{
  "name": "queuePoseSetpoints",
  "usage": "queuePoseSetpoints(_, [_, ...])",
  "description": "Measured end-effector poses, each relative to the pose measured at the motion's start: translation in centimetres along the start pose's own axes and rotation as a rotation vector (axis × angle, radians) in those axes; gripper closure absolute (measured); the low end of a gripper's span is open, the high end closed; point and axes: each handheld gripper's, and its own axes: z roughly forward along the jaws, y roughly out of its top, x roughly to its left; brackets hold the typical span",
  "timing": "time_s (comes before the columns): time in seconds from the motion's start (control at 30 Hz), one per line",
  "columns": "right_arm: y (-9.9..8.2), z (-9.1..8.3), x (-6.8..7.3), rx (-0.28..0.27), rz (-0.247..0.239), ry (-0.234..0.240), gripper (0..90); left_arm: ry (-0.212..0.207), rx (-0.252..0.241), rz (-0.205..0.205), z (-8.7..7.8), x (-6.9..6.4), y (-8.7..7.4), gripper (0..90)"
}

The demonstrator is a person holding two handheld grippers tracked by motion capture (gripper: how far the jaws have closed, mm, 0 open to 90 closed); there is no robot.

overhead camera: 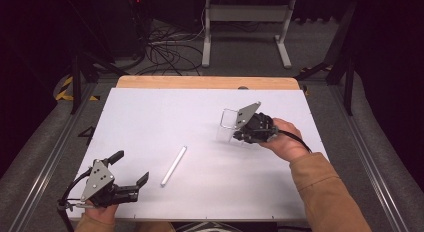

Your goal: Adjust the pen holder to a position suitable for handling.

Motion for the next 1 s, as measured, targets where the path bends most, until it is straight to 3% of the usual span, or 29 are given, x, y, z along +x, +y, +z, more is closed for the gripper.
queuePoseSetpoints(0.47, [4.8,4.6,1.5,0.048,-0.067,0.097,84.4,-0.009,0.002,-0.004,0.1,0.0,0.0,3.2])
queuePoseSetpoints(1.0, [5.7,6.4,2.0,0.066,-0.113,0.131,83.9,-0.014,0.008,0.005,0.1,0.0,0.0,3.2])
